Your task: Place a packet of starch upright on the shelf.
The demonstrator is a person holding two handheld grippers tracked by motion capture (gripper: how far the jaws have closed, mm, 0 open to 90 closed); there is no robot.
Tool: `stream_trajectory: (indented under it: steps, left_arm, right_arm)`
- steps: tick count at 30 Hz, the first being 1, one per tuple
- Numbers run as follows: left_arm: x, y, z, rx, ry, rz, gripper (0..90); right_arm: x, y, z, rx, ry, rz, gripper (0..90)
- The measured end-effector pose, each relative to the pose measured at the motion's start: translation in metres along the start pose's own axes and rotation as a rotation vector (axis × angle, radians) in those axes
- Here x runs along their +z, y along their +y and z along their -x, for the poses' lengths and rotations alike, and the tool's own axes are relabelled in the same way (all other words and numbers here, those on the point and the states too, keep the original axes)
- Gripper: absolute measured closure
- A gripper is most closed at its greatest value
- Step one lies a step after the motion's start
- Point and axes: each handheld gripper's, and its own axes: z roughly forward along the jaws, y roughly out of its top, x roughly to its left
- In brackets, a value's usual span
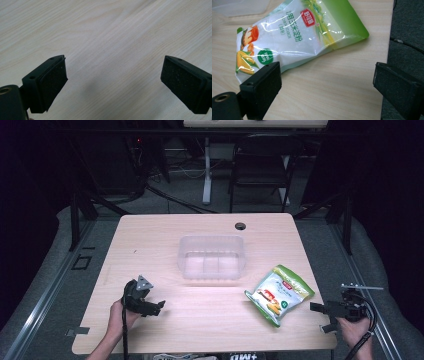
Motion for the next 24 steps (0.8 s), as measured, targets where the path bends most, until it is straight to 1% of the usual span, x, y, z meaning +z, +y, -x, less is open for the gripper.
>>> stream_trajectory:
  steps: [1,2,4,7,8,11,12,13,14,15,17,18,19,20,21,22,23,24]
  left_arm:
    - [0.000,0.000,0.000,-0.001,0.000,0.000,6.3]
    - [0.000,0.000,0.000,-0.001,-0.001,-0.001,6.3]
    - [0.001,0.000,0.001,-0.001,0.003,0.002,6.3]
    - [0.001,0.000,0.001,-0.001,0.002,0.002,6.3]
    - [0.001,0.000,0.001,0.000,0.004,0.002,6.3]
    - [0.000,0.000,0.001,0.002,-0.002,-0.002,6.3]
    - [0.000,0.000,0.001,0.001,-0.001,-0.001,6.3]
    - [0.001,0.000,0.001,-0.001,0.003,0.003,6.3]
    - [0.001,0.000,0.001,-0.001,0.005,0.002,6.3]
    - [0.001,0.000,0.001,-0.001,0.005,0.002,6.3]
    - [0.001,0.000,0.001,-0.001,0.004,0.002,6.3]
    - [0.001,0.000,0.001,0.001,0.003,0.001,6.3]
    - [0.001,0.000,0.001,0.003,0.005,0.000,6.3]
    - [0.001,0.000,0.001,0.003,0.005,0.000,6.3]
    - [0.001,0.000,0.001,0.001,0.004,0.001,6.3]
    - [0.002,0.000,0.001,-0.001,0.005,0.002,6.3]
    - [0.002,0.000,0.001,-0.003,0.005,0.001,6.3]
    - [0.002,0.000,0.001,-0.003,0.005,0.000,6.3]
  right_arm:
    - [0.001,0.002,0.001,-0.005,0.004,-0.008,7.7]
    - [0.001,0.004,0.001,-0.011,-0.009,-0.016,7.8]
    - [0.004,0.007,0.003,-0.008,0.011,-0.011,7.8]
    - [0.008,0.013,0.005,-0.005,0.020,-0.014,7.8]
    - [0.009,0.014,0.005,-0.005,0.013,-0.008,7.8]
    - [0.014,0.021,0.009,-0.005,0.014,-0.024,7.5]
    - [0.015,0.023,0.010,-0.007,0.007,-0.024,7.3]
    - [0.012,0.028,0.012,-0.017,0.018,-0.116,7.0]
    - [0.017,0.028,0.012,-0.007,0.015,-0.079,6.7]
    - [0.021,0.030,0.013,-0.006,0.014,-0.063,6.6]
    - [0.028,0.032,0.014,-0.006,0.008,-0.052,6.4]
    - [0.030,0.034,0.016,-0.010,0.015,-0.060,6.4]
    - [0.033,0.035,0.016,-0.003,0.007,-0.064,6.4]
    - [0.034,0.037,0.017,-0.019,-0.020,-0.087,6.4]
    - [0.037,0.037,0.018,0.004,0.001,-0.072,6.5]
    - [0.039,0.038,0.019,0.008,-0.007,-0.086,6.5]
    - [0.042,0.040,0.020,0.012,0.000,-0.093,6.7]
    - [0.044,0.041,0.021,0.019,-0.005,-0.102,6.8]
